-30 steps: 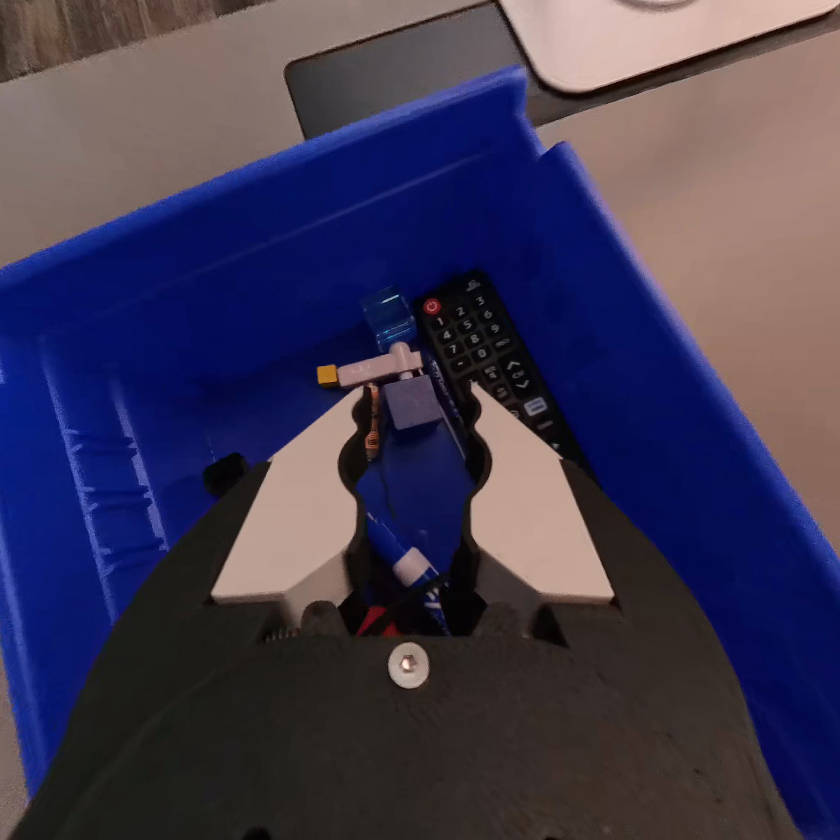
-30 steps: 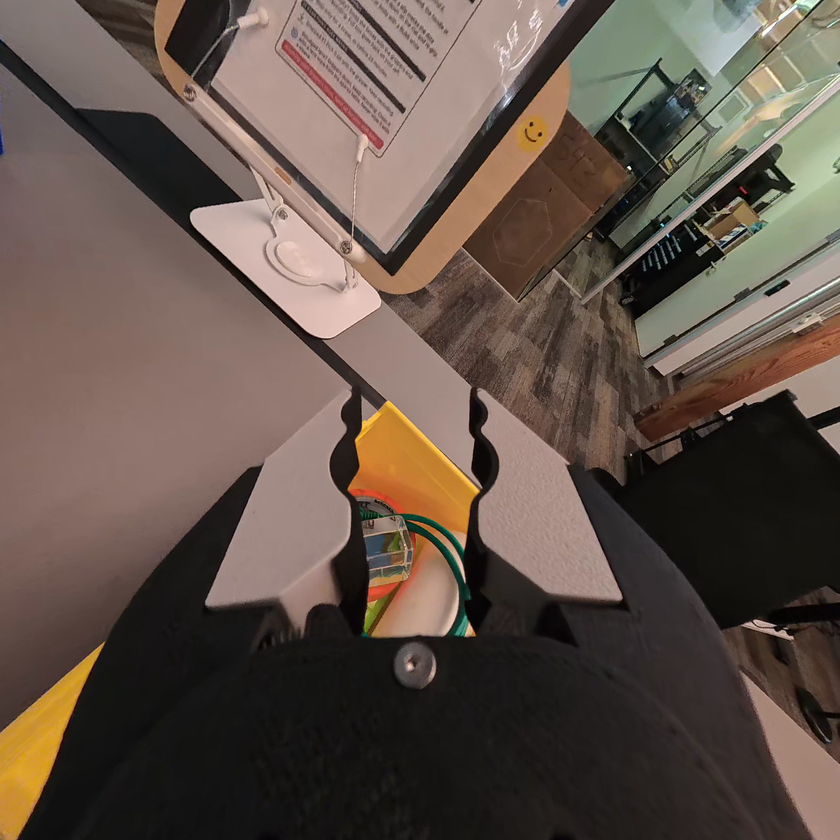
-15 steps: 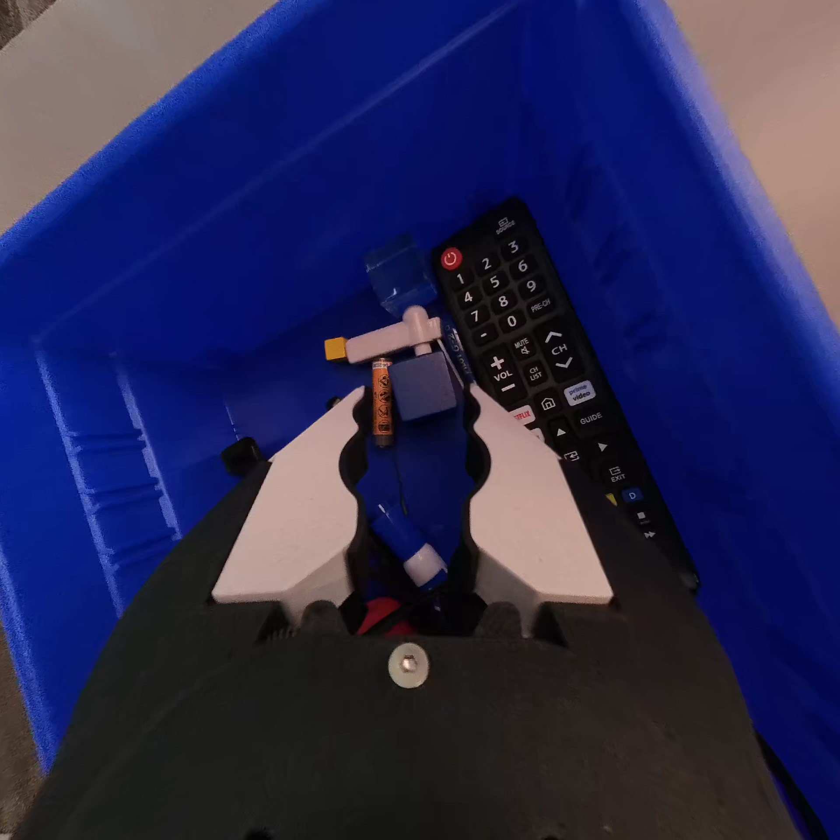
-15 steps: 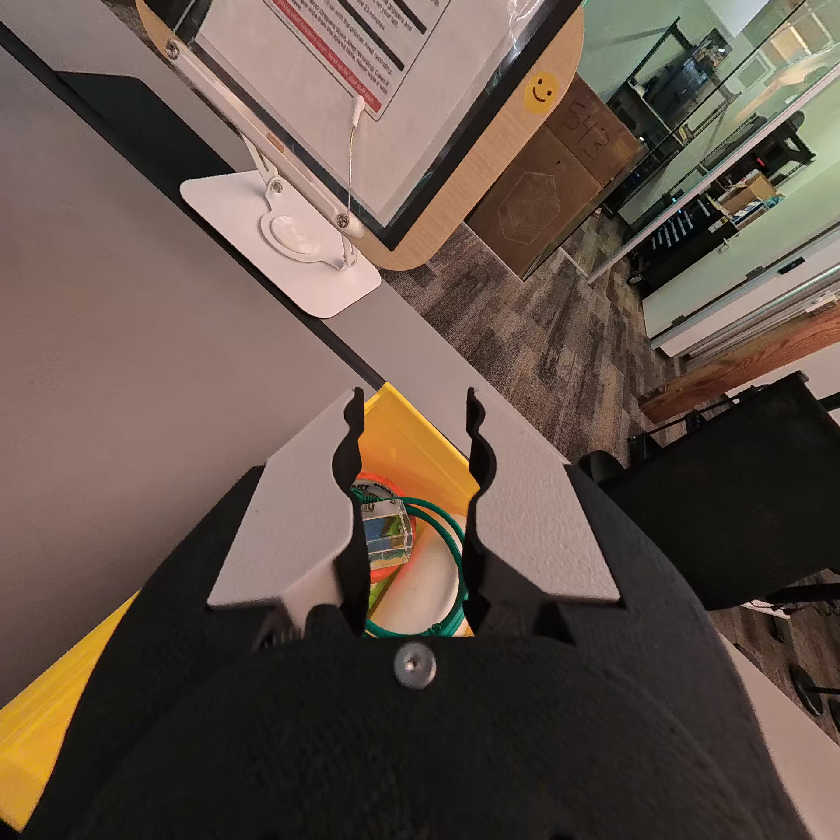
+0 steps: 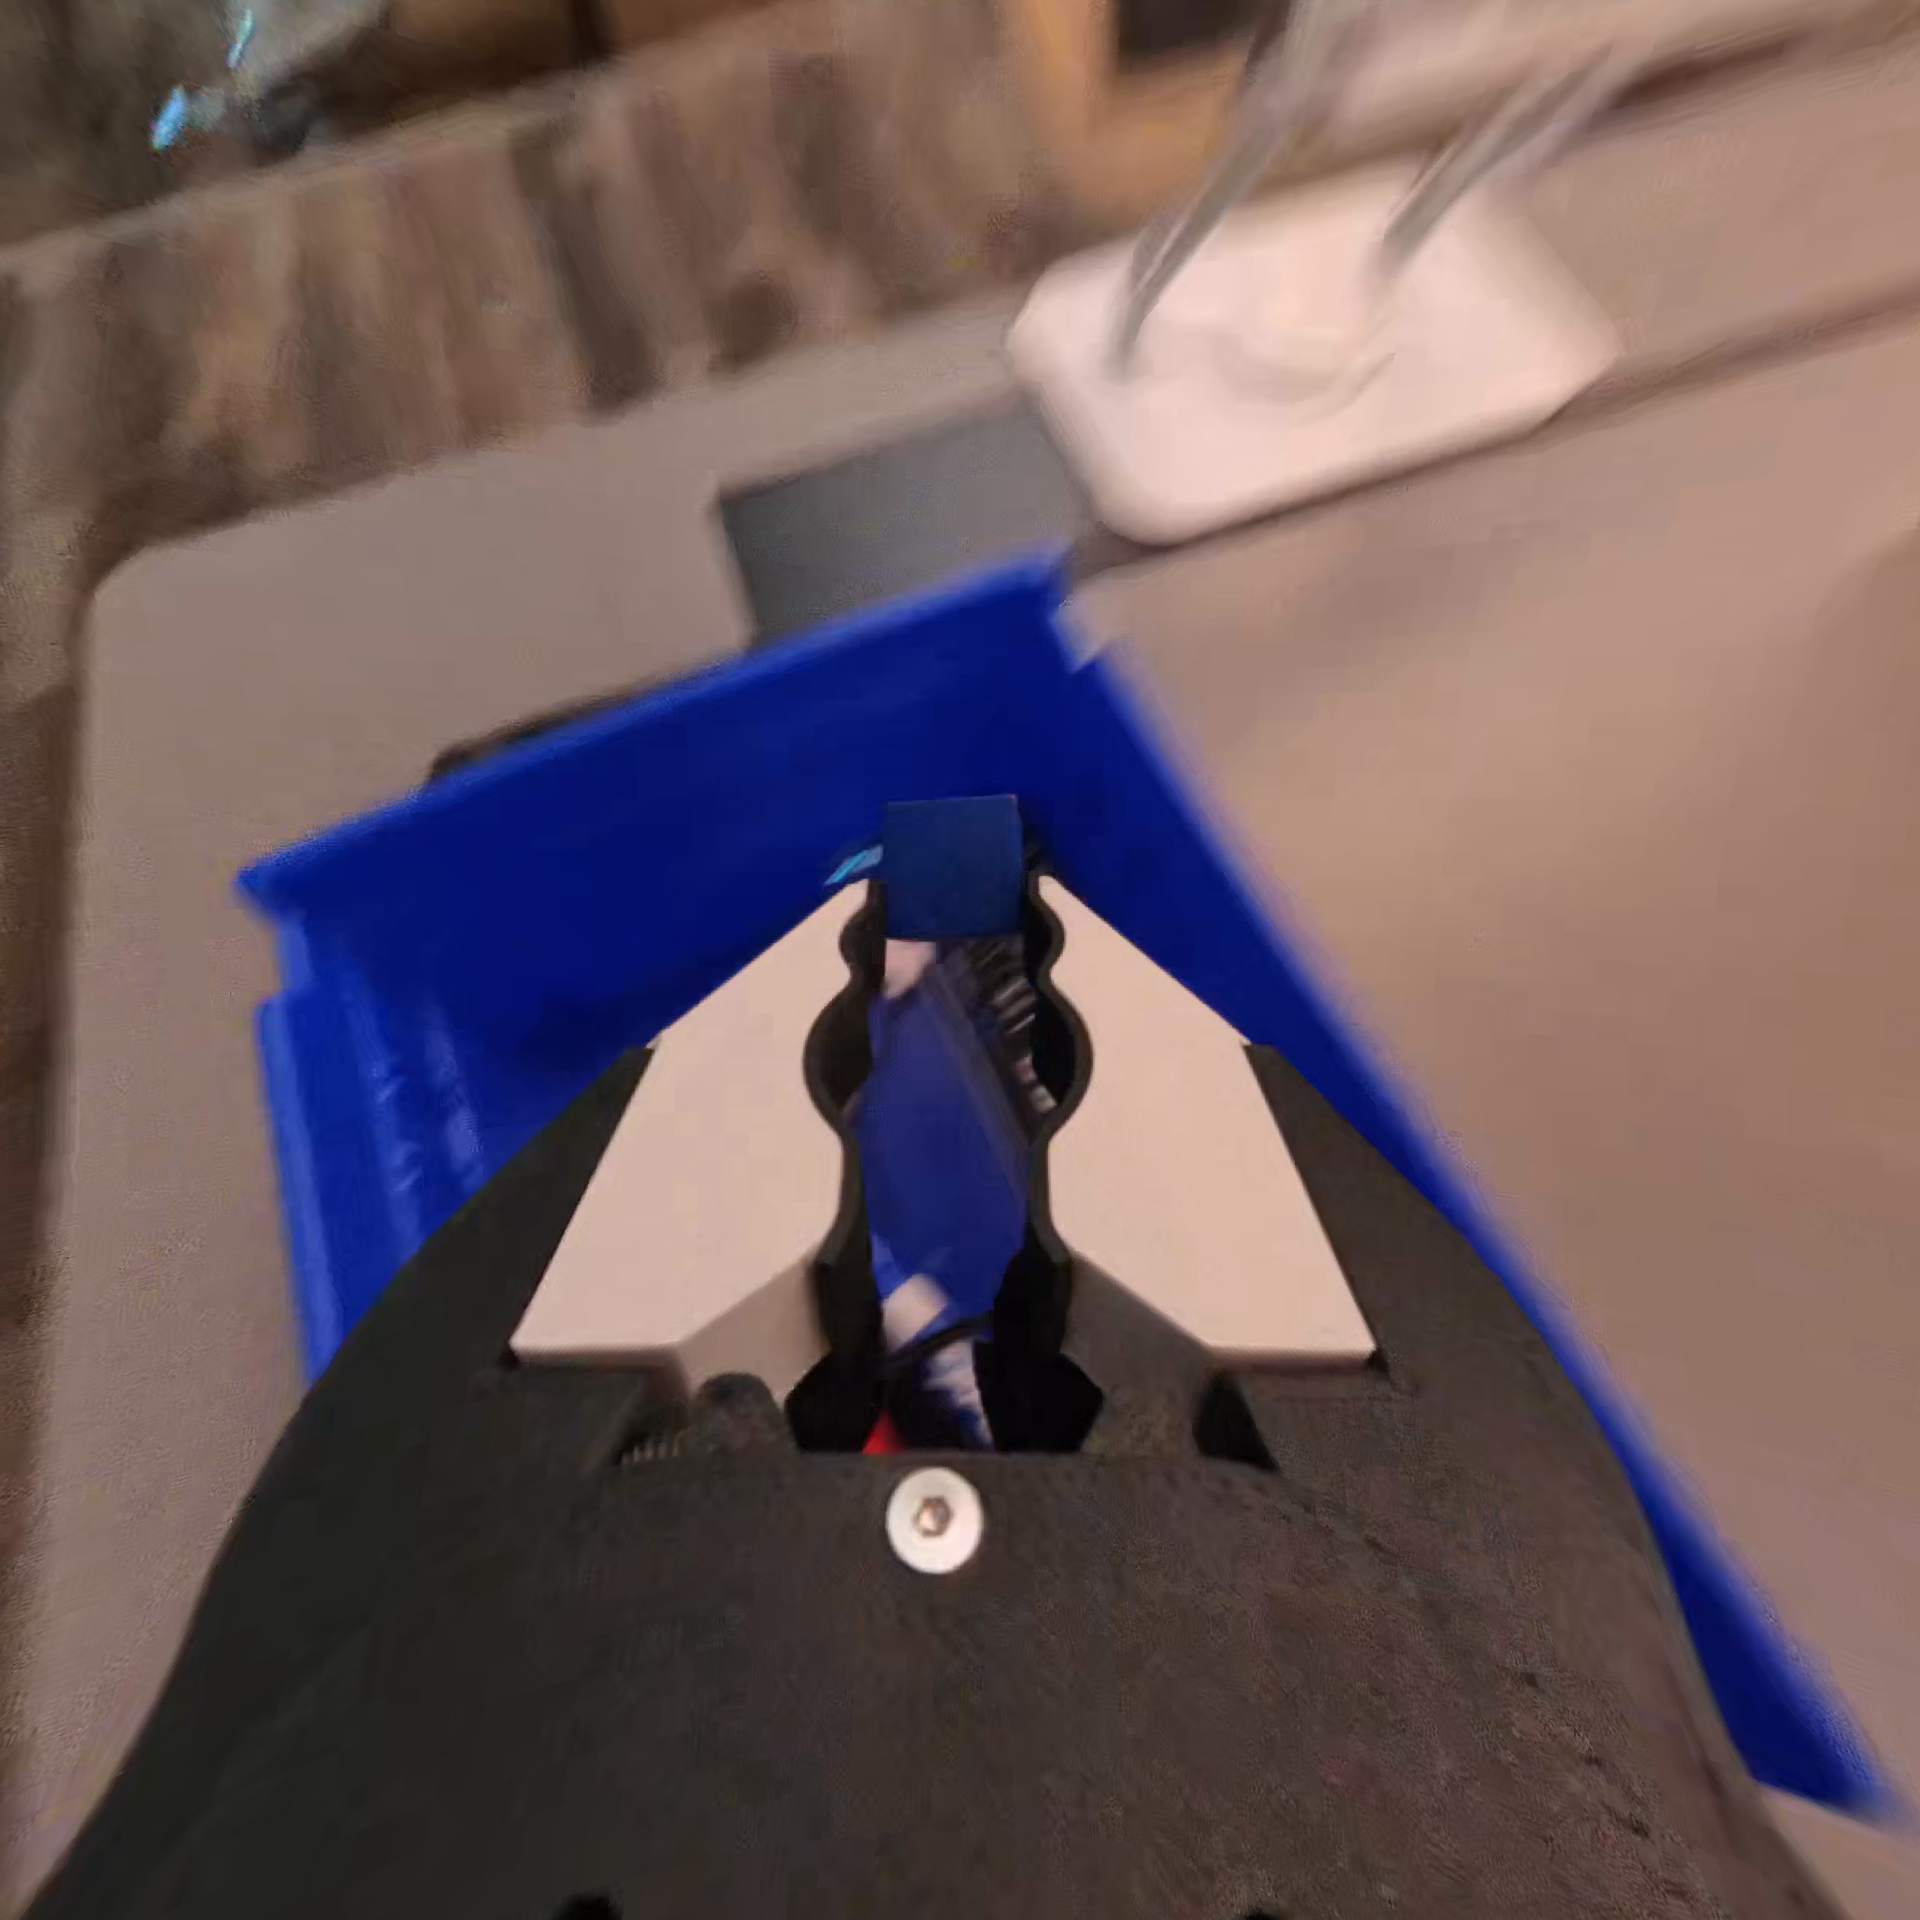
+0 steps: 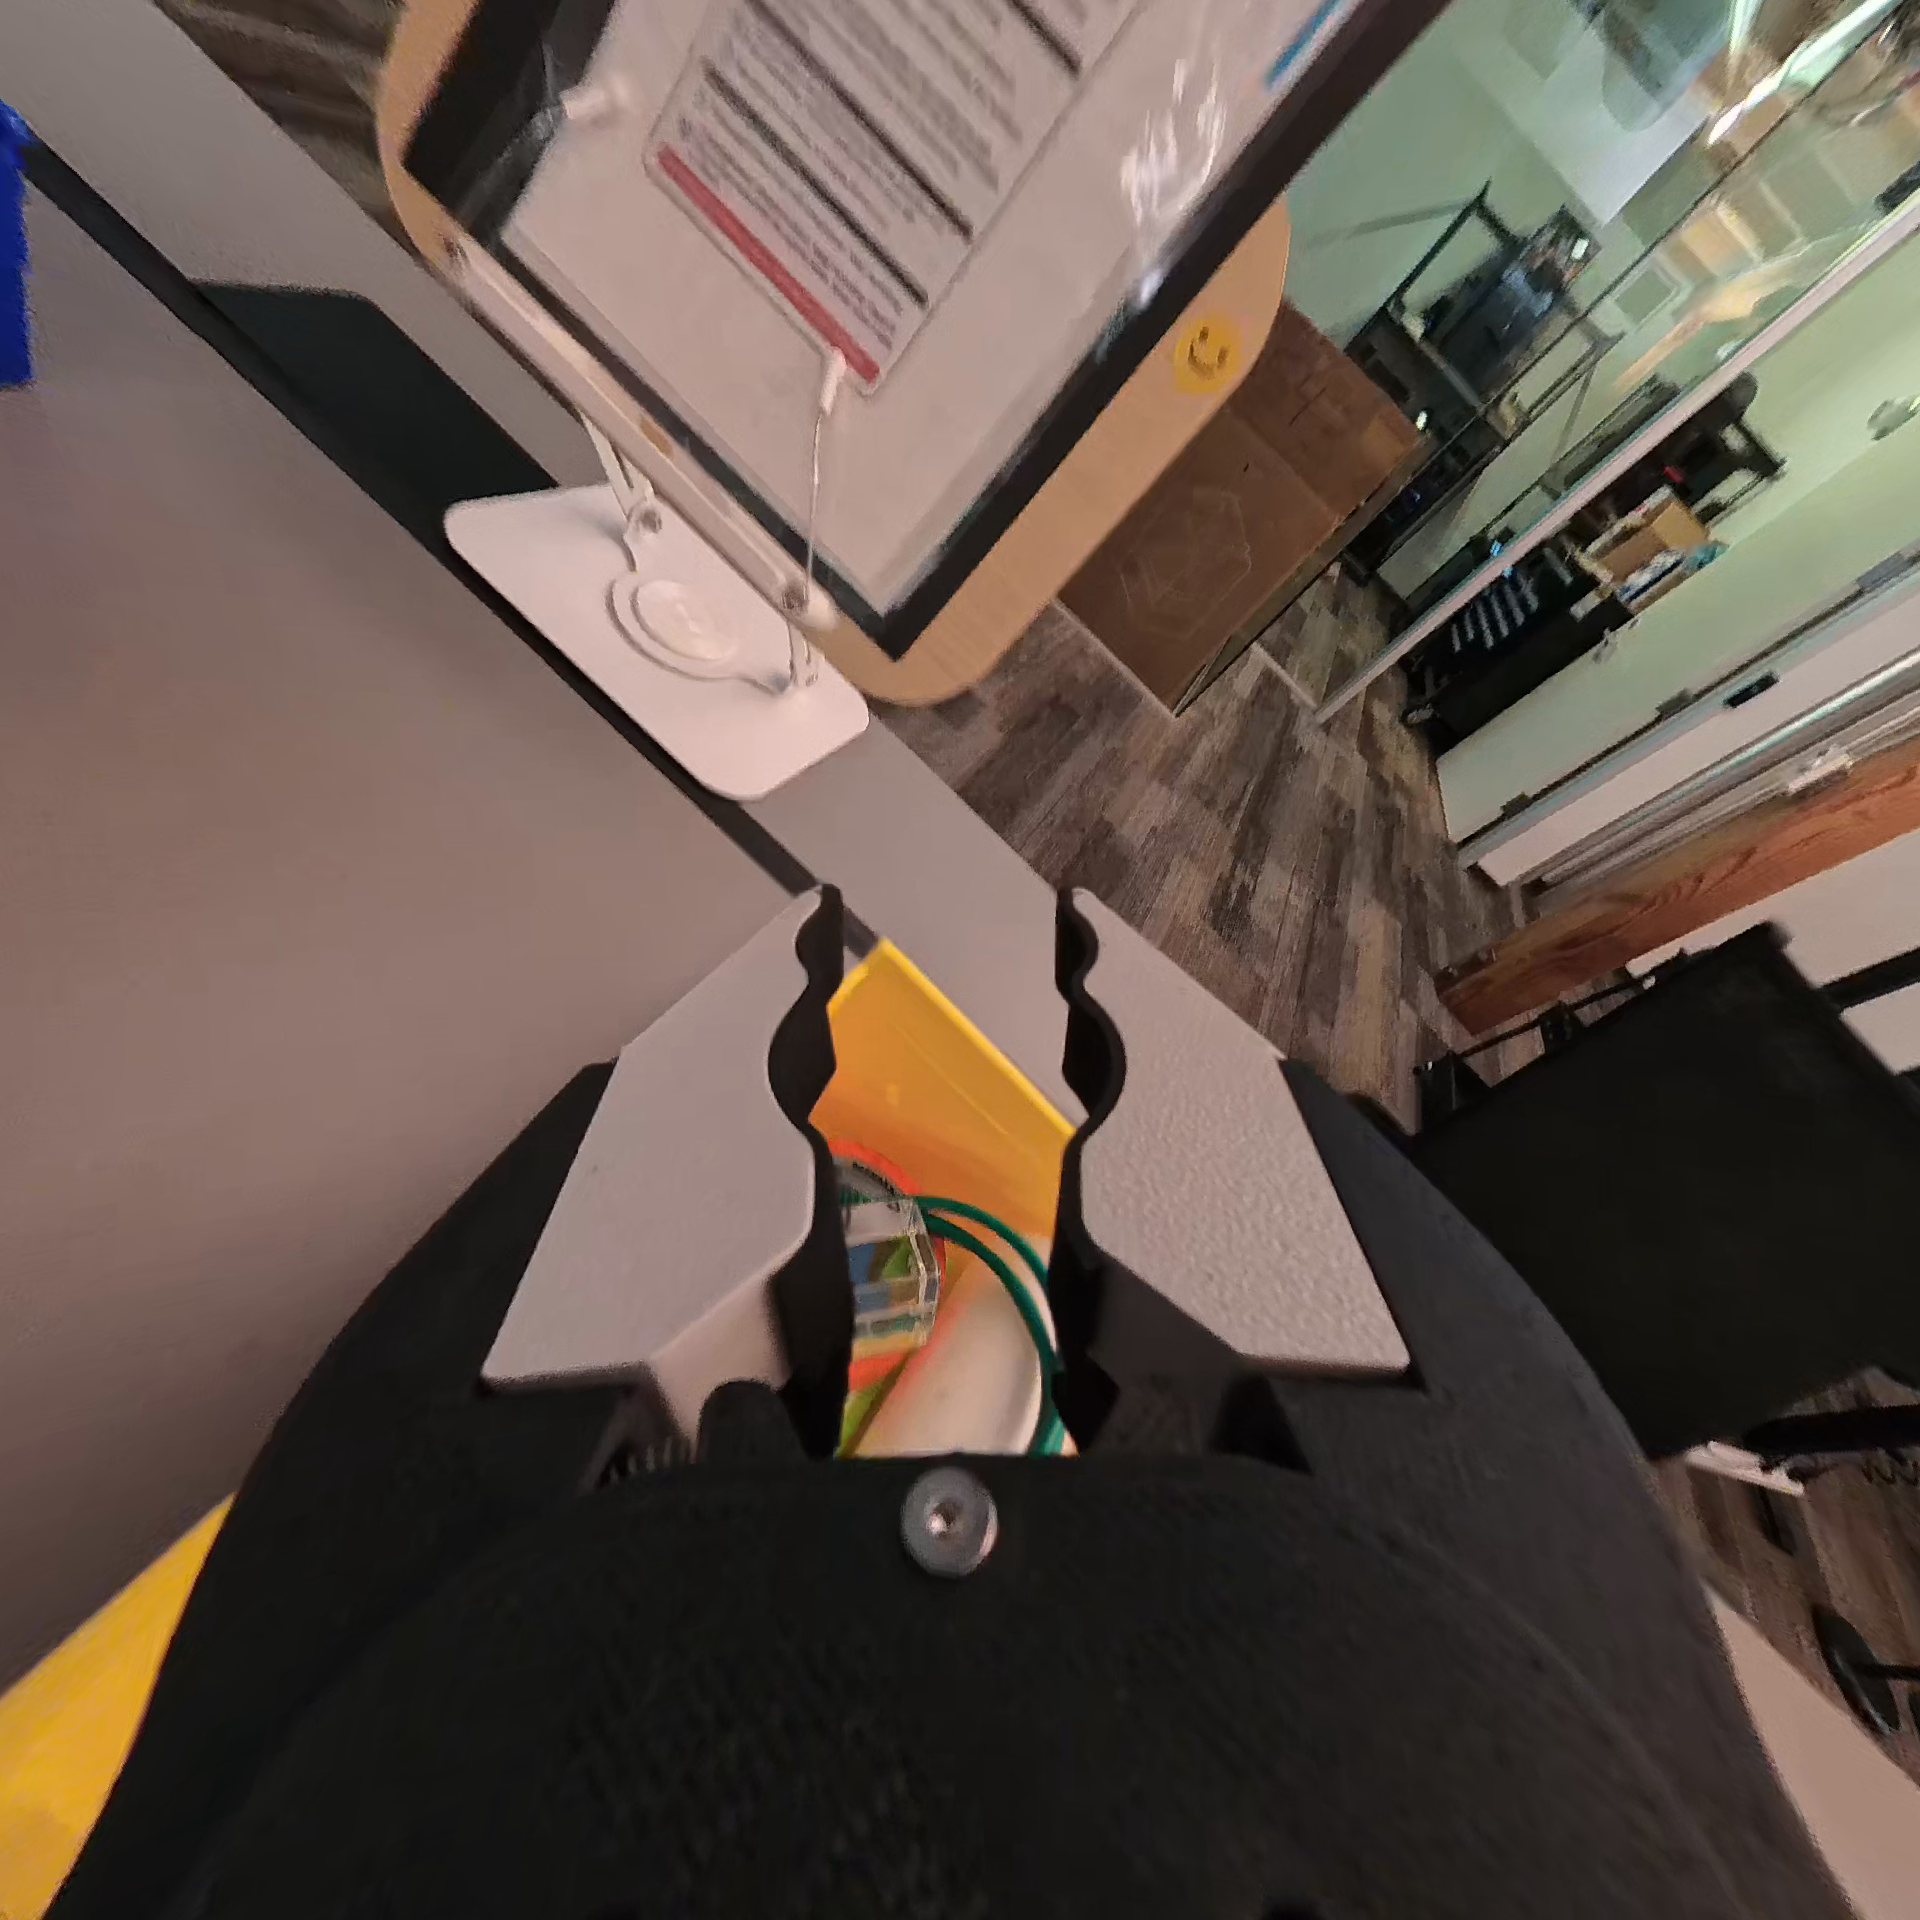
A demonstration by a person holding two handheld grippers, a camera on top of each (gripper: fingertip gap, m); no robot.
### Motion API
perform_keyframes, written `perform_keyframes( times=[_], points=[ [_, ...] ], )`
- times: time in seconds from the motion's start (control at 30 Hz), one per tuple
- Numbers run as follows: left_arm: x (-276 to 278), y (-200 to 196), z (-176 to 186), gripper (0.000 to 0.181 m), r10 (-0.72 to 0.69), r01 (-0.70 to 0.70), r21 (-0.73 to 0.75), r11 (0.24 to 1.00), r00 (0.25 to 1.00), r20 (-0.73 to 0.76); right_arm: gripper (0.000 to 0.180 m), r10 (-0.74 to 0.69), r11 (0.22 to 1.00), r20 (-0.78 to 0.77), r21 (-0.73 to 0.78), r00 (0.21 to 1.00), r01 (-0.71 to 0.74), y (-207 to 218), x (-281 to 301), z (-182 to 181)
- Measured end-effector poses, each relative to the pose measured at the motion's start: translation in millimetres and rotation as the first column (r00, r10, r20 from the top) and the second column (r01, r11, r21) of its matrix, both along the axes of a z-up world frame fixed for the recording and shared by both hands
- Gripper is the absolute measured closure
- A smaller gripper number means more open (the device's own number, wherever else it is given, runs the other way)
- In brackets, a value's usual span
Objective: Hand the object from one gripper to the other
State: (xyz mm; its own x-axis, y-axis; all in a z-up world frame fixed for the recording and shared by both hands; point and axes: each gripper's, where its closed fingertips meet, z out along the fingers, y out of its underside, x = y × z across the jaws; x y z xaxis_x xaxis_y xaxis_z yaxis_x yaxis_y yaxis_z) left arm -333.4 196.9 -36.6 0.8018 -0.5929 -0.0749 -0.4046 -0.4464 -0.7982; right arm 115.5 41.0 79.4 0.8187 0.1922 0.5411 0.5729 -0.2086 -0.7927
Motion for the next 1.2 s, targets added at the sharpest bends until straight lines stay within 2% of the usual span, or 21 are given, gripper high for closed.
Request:
perform_keyframes(
  times=[0.03,0.07,0.1,0.17,0.23,0.27,0.37,0.4,0.47,0.53,0.63,0.87,0.9,0.97,1.03,1.07,1.1,1.17,1.2],
  points=[
    [16,-11,30,0.156,-0.074,0.068,0.040,0.997,0.985,0.155,0.139,0.021,0.999,-0.001,0.041,1.000,-0.021,0,-8,9],
    [32,-27,62,0.156,-0.167,0.148,0.085,0.985,0.936,0.309,0.138,0.056,0.994,0.000,0.095,0.998,-0.056,-1,-20,20],
    [48,-47,94,0.156,-0.270,0.235,0.133,0.963,0.853,0.447,0.137,0.114,0.981,0.003,0.158,0.994,-0.113,-3,-37,32],
    [75,-95,145,0.156,-0.461,0.417,0.229,0.880,0.627,0.628,0.130,0.294,0.919,0.025,0.269,0.956,-0.289,-15,-88,53],
    [93,-132,176,0.156,-0.558,0.536,0.296,0.790,0.429,0.710,0.120,0.521,0.783,0.078,0.353,0.850,-0.512,-42,-150,68],
    [102,-146,186,0.156,-0.577,0.576,0.315,0.754,0.353,0.736,0.120,0.581,0.715,0.105,0.408,0.807,-0.567,-55,-174,77],
    [127,-180,202,0.157,-0.580,0.670,0.333,0.663,0.179,0.794,0.126,0.647,0.570,0.169,0.540,0.744,-0.619,-87,-225,99],
    [135,-189,207,0.157,-0.573,0.694,0.341,0.634,0.126,0.810,0.128,0.646,0.542,0.203,0.556,0.736,-0.630,-94,-238,100],
    [149,-206,211,0.157,-0.544,0.741,0.335,0.583,0.050,0.837,0.128,0.587,0.542,0.279,0.562,0.760,-0.625,-98,-253,98],
    [162,-221,209,0.157,-0.530,0.782,0.319,0.536,0.017,0.848,0.128,0.548,0.555,0.332,0.542,0.768,-0.630,-97,-262,93],
    [176,-236,205,0.156,-0.534,0.815,0.302,0.495,0.011,0.845,0.131,0.530,0.579,0.331,0.532,0.781,-0.618,-92,-263,90],
    [195,-250,193,0.156,-0.545,0.853,0.261,0.451,0.032,0.838,0.147,0.522,0.593,0.340,0.515,0.782,-0.619,-83,-265,81],
    [196,-250,192,0.153,-0.542,0.857,0.253,0.449,0.036,0.839,0.154,0.513,0.601,0.336,0.516,0.790,-0.610,-82,-262,81],
    [197,-250,192,0.147,-0.559,0.853,0.265,0.451,0.038,0.829,0.154,0.546,0.608,0.311,0.492,0.778,-0.623,-82,-260,80],
    [195,-248,201,0.141,-0.571,0.823,0.313,0.475,0.018,0.821,0.154,0.576,0.603,0.258,0.505,0.775,-0.617,-85,-254,85],
    [193,-248,206,0.128,-0.585,0.801,0.346,0.488,0.006,0.811,0.154,0.602,0.597,0.213,0.520,0.770,-0.611,-87,-249,90],
    [190,-247,211,0.125,-0.608,0.777,0.382,0.500,0.001,0.794,0.154,0.636,0.595,0.152,0.527,0.756,-0.607,-89,-243,95],
    [182,-249,222,0.121,-0.662,0.724,0.467,0.507,-0.020,0.749,0.154,0.713,0.594,-0.013,0.541,0.701,-0.595,-91,-231,105],
    [177,-251,227,0.118,-0.691,0.698,0.511,0.501,-0.033,0.722,0.154,0.760,0.589,-0.115,0.540,0.640,-0.601,-93,-226,109]
  ],
)
